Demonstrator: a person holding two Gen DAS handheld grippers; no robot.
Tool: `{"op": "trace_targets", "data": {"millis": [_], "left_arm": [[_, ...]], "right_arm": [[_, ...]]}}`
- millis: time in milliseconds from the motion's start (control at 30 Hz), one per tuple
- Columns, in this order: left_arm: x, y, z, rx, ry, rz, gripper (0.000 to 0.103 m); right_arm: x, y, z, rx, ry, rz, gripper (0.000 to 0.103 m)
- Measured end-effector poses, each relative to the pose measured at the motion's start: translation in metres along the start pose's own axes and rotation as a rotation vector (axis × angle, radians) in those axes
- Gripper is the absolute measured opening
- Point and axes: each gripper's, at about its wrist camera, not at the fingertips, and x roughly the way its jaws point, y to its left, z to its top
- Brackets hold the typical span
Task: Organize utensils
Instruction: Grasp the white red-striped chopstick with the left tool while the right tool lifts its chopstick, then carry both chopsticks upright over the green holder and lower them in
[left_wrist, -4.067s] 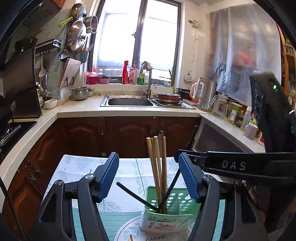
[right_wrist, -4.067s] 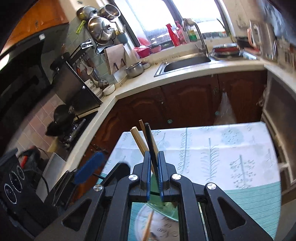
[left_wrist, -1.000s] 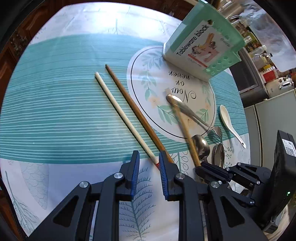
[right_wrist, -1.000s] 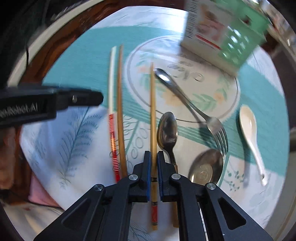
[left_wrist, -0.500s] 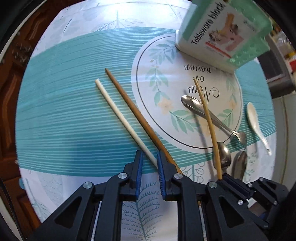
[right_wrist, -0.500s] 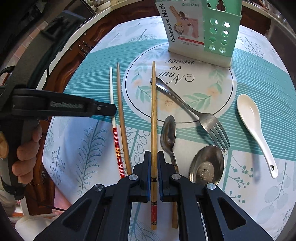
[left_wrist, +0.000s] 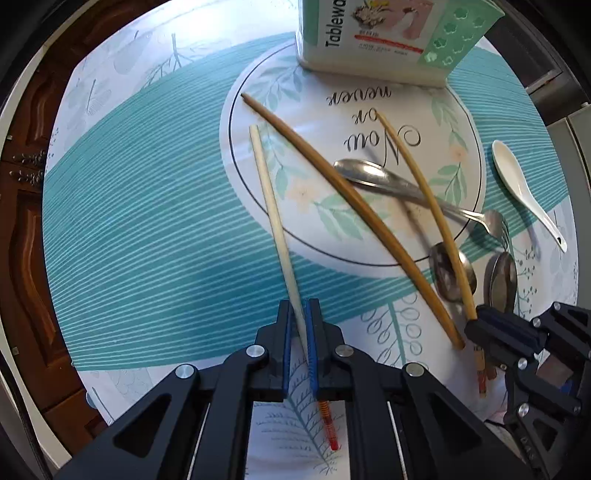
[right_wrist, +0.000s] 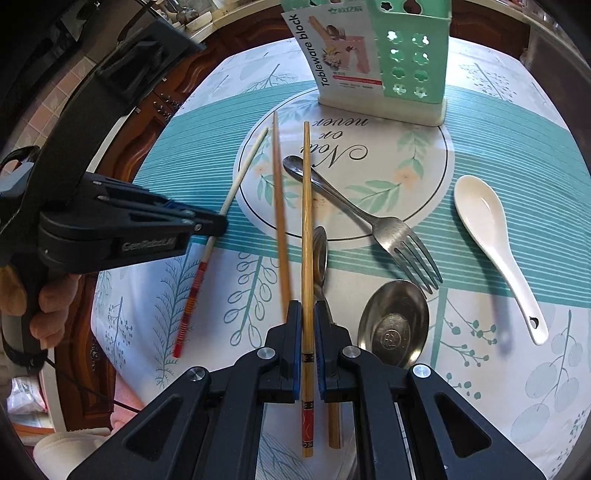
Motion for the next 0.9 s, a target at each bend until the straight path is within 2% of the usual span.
{"op": "trace_targets", "data": {"millis": [133,233,267,333,433,600,733,900], "left_arm": [[0.004,0.008,-0.002,-0.03,0.027,-0.018,0.003],[0.004,0.017,-0.009,-0.073,0.003,-0.112,0.003],[0.003,0.019,-0.013,-0.072,-0.023,-0.108,0.002],[-0.006,0.023,-0.027,-0.077,-0.118,-0.156,0.002],[-0.012,0.021,-0.046,-0.09,-0.192,-0.18,0.002],[-0.027,0.024,-0.067,-0.106,-0.282,-0.198,0.002],[-0.058,0.019,-0.072,-0.097,-0.41,-0.209,0.002],[-0.108,0.003,-0.066,-0.048,-0.602,-0.187,0.002]], "right_arm": [[-0.004,-0.006,0.0,0.024,-0.012,0.058,0.006],[-0.01,-0.01,-0.001,0.036,-0.04,0.112,0.006],[-0.012,-0.011,-0.002,0.041,-0.053,0.13,0.006],[-0.019,-0.014,-0.004,0.049,-0.089,0.168,0.006],[-0.03,-0.019,-0.006,0.057,-0.138,0.204,0.006],[-0.039,-0.023,-0.004,0.062,-0.167,0.221,0.006],[-0.054,-0.021,-0.001,0.055,-0.223,0.248,0.006],[-0.083,-0.022,0.006,0.037,-0.322,0.284,0.006]]}}
